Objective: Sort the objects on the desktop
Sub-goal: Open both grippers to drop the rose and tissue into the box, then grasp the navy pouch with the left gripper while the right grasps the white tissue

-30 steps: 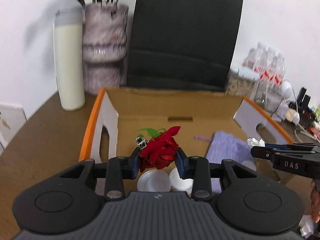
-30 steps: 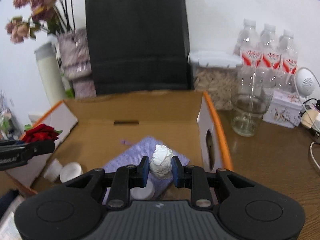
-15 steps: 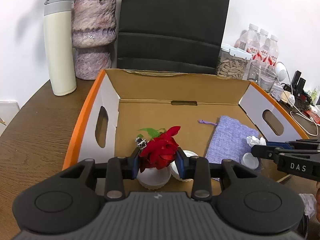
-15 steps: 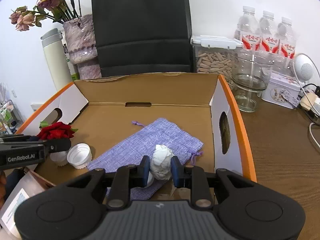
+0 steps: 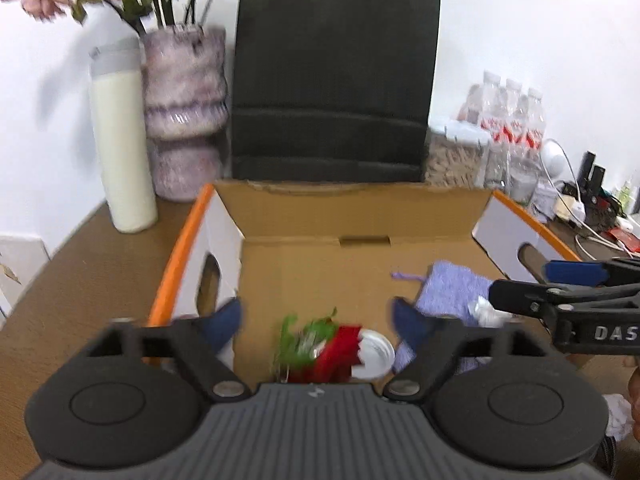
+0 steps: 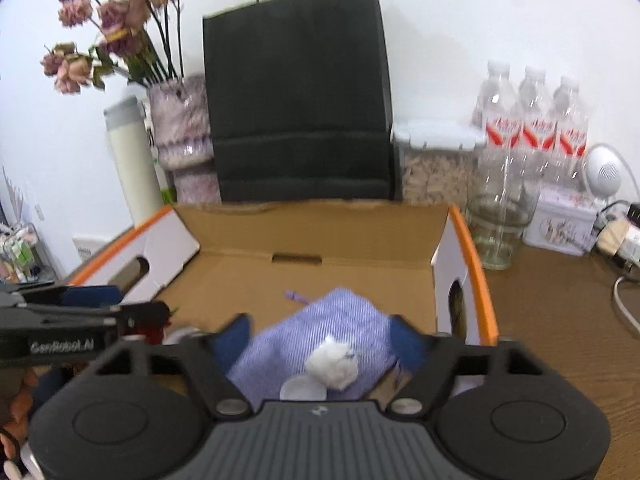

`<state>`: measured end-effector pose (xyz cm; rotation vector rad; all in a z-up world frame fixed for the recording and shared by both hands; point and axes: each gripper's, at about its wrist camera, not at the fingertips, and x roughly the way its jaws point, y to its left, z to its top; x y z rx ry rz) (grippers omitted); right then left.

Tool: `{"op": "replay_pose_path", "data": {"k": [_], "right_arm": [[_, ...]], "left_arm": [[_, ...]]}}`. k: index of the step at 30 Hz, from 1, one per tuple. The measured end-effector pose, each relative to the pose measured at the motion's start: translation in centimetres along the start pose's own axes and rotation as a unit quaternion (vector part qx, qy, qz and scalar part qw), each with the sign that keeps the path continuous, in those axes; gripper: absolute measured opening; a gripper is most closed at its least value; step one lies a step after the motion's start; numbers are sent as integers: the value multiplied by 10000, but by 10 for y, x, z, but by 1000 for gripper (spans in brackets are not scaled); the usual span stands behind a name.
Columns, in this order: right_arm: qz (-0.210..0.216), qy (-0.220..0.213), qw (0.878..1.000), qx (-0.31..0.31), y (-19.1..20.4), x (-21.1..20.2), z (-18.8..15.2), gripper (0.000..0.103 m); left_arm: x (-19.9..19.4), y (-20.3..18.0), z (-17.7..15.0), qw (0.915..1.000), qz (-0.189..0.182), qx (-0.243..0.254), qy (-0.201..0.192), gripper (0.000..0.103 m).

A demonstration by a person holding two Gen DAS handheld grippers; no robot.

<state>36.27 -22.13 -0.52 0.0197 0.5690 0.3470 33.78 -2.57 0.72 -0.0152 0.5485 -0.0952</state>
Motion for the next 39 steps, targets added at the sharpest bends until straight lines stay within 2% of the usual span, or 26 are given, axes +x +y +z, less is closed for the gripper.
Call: {"op": "replay_pose_path", "data": {"k": [1,4,9,21,39], "right_arm": [[-24,-74,10000,-11,0,-2,1,93],[-92,-198,9998,-23,1,-7,5,103],[-121,-277,9994,-136,6,-12,6,103],[-104,-386,9981,-462,19,-20,4,103],[-49,-714,9963,-471,28,-80,-14,103]], "left_arm": [[-3,-1,1,9999,26,9,-107,103],[-8,-1,3,9996,45,-14,-296,103],[-7,0,3,9995,141,-65,-272,103],[-22,0,2,9985,161,-91,-524,103],[-88,-3,-12,9951,-5,-81,-981,103]]}}
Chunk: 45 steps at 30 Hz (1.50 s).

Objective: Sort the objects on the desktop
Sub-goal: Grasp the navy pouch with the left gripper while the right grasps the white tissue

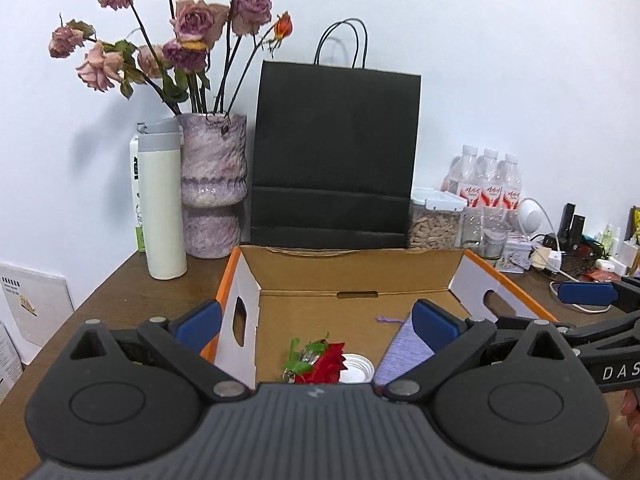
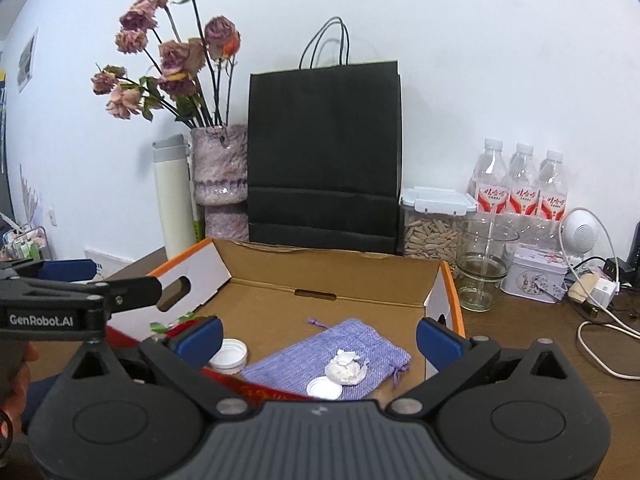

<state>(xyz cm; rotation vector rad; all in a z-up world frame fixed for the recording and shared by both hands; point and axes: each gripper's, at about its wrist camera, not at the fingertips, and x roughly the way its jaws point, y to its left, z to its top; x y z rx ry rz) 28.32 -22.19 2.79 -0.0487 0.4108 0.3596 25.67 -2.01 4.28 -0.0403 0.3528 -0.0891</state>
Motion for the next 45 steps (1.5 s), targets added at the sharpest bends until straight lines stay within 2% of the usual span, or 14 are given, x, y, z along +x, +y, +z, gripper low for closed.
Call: {"op": "replay_pose_path", "data": {"k": [14,18,27,35,45], "right_arm": [[-185,-188,9996,-82,11,-68,-23,103],[-288,-85,9995,-82,9,-83,-37,103],[-463,316,9984,-65,3,-99,-75,103],[-648,728,9952,56,-9,-97,-100,103],[-835,946,9920,94,-19,-80,-103,103]], "left_arm": [[-66,14,-5,9998,47,-51,-211,103],[-82,23,-13,9995,224,-25,-199,103],[-106,45,-40,9994,313,-27,129,103],[-107,58,-56,9981,376,32,495,103],[-80,59,-69,9952,249,189,928,103]]}}
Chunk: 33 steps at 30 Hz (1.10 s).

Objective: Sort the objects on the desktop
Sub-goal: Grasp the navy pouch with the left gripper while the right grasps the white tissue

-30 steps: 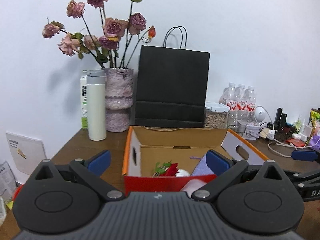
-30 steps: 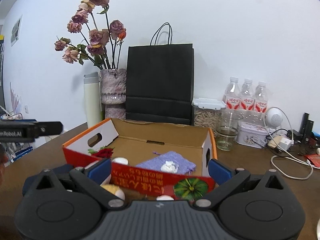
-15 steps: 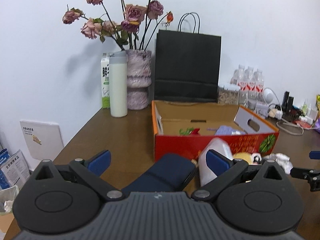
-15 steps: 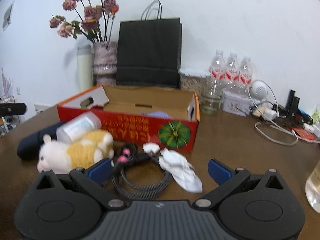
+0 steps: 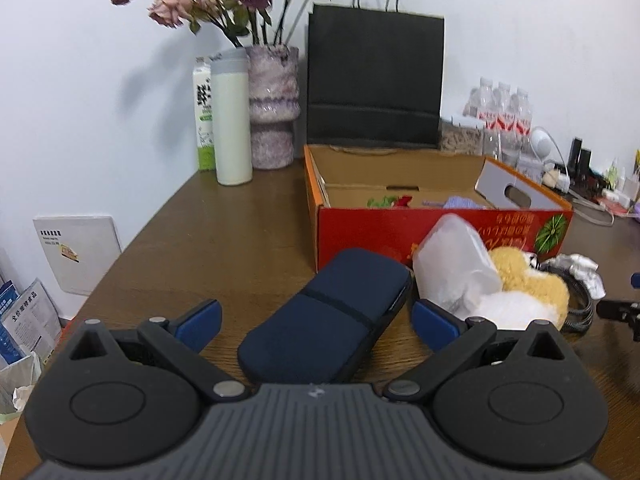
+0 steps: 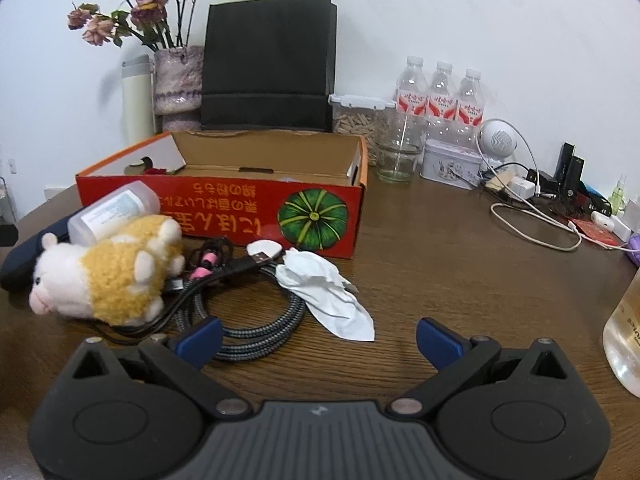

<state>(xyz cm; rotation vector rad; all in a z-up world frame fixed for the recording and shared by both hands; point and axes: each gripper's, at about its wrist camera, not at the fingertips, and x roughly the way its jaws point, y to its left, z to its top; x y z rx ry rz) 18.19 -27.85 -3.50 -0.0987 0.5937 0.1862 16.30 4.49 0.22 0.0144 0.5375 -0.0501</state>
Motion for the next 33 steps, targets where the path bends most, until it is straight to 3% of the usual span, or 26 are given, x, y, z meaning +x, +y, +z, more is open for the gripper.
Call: {"op": "replay_pose_path", "data": {"k": [11,18,24,26,29,33], "right_arm": [[-1,49,10000,17,-14,20,10,103],[72,19,9999,115,-22,39,25,98],[515,195,9980,299,-24,57,31,71],[650,226,9971,337,-24,58,29,51],[736,147,9966,337,-23,54,28,29],[724,45,9969,294,-21,49,26,24]], "left_arm": [[53,-4,10,9976,-184,390,534,103],[74,5,11,9956,-536,-215,744,103],[79,5,8,9950,-559,-206,806,103],[79,4,7,9951,-564,-201,782,103],[77,2,6,9953,-574,-177,761,103],[75,-1,5,9946,-710,-178,736,103]]}}
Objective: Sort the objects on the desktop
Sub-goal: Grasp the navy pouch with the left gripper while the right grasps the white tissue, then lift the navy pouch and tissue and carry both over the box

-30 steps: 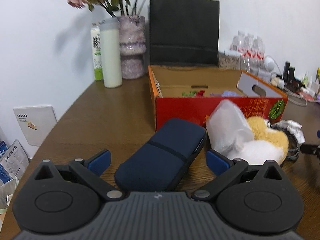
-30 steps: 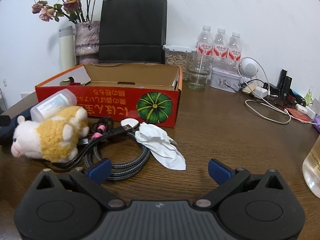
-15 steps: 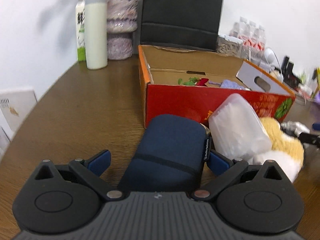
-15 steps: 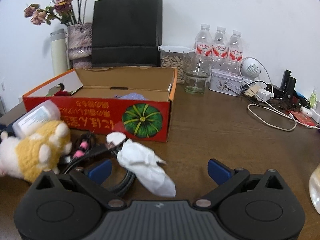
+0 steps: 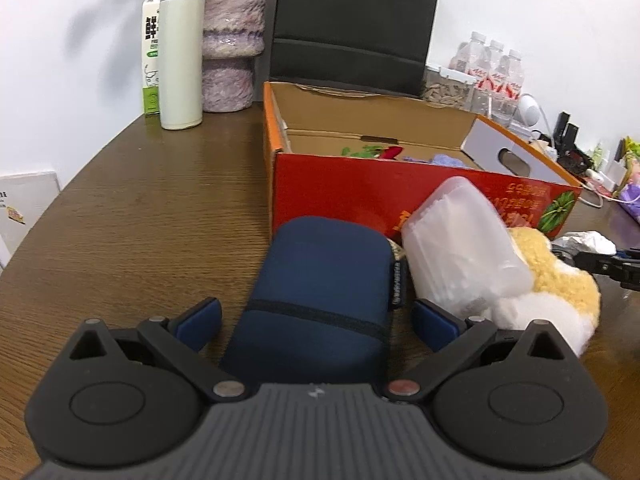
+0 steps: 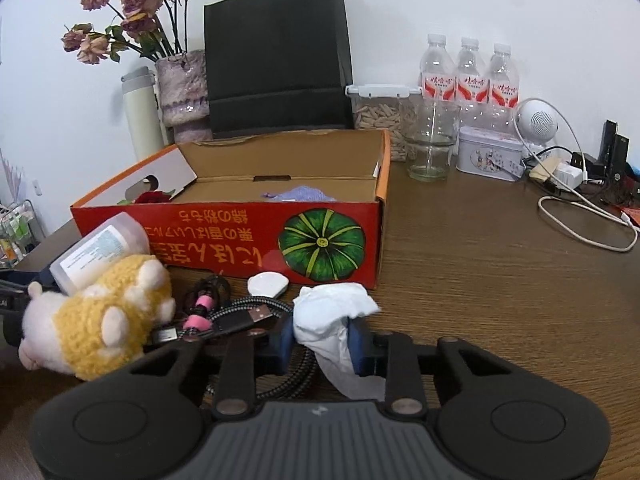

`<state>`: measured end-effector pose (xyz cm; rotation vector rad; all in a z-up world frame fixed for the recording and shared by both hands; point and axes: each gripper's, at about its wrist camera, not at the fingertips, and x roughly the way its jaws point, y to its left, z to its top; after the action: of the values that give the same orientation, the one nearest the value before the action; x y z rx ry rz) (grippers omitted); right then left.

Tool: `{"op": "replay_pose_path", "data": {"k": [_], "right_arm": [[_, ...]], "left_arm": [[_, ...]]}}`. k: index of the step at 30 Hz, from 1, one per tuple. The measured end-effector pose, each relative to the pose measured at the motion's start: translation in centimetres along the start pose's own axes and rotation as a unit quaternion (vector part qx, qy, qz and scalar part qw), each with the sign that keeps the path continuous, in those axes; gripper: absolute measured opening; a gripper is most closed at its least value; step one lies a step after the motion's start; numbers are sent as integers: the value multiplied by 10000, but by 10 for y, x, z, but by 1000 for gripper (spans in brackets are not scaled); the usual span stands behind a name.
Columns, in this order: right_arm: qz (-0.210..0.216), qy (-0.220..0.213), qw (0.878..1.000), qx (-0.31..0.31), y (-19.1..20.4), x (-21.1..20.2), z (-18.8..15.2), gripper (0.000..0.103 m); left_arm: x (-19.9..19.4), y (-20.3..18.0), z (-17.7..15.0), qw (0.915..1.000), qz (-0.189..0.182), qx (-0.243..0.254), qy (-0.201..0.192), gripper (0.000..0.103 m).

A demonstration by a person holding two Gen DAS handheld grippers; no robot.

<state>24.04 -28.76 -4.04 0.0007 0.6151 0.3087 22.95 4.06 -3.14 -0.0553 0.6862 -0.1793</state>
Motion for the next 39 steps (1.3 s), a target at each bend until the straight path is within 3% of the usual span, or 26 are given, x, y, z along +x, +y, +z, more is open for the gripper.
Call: {"op": "replay_pose_path", "data": {"k": [1,5,12,26,39], "right_arm": [[-1,-25,10000,3,0,-1,0,22],[-17,-172,9998,67,0,-7,-1,22],[-87,-376,9992,128,1,-18,-4,22],[-141,-561,9983,52,13,-30,-10,22],[4,-558,9984,-44,27,-34,-15,22]], "left_arm": [[-1,0,0,10000,-24,3,-6,101],[-5,0,0,10000,-30,-10,-83,78],[-13,4,-3,9996,-107,-214,-168,69],[-25,6,-12,9985,-200,-464,-226,67],[-34,-3,-14,9953,-705,-582,-326,66]]}}
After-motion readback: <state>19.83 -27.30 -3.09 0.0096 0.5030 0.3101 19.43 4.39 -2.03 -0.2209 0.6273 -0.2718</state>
